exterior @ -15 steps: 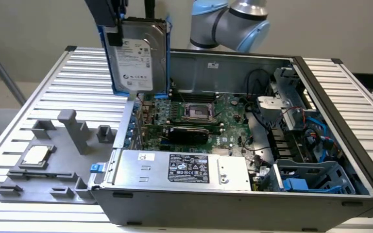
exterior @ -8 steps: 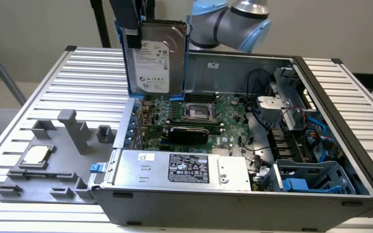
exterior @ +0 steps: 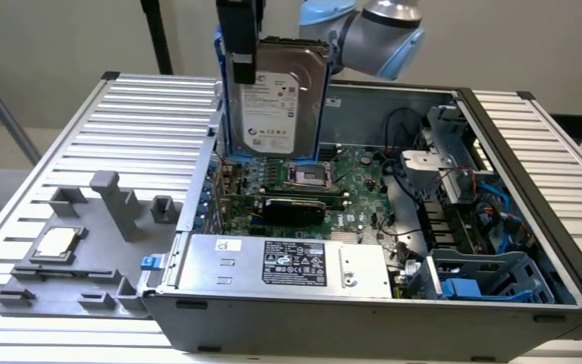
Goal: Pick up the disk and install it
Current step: 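Pick up the disk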
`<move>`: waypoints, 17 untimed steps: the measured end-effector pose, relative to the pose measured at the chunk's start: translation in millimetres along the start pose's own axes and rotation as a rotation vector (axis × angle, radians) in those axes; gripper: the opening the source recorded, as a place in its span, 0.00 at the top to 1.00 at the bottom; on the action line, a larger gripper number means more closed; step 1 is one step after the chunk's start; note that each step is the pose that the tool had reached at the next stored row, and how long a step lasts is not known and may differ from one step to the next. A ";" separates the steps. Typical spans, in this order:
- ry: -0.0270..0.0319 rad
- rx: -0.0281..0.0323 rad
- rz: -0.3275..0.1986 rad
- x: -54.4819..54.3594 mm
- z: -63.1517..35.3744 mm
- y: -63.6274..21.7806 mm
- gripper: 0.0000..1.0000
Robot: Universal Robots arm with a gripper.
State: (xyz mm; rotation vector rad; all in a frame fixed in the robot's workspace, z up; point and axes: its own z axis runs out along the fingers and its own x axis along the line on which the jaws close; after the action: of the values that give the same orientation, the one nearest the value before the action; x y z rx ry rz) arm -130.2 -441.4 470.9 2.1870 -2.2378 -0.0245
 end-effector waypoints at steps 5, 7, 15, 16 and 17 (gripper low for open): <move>-0.0002 -0.0001 0.000 9.4 -0.4 -22.9 0.67; -0.0001 -0.0002 0.000 13.3 -0.6 -32.1 0.67; -0.0001 -0.0002 0.000 29.1 -1.4 -69.1 0.67; -0.0001 -0.0002 0.000 31.0 -1.5 -73.6 0.67; -0.0001 -0.0002 0.000 33.0 -1.6 -78.1 0.67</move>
State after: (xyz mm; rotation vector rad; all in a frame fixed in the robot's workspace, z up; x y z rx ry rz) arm -52.8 -476.2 470.9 2.1869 -2.2378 -0.0248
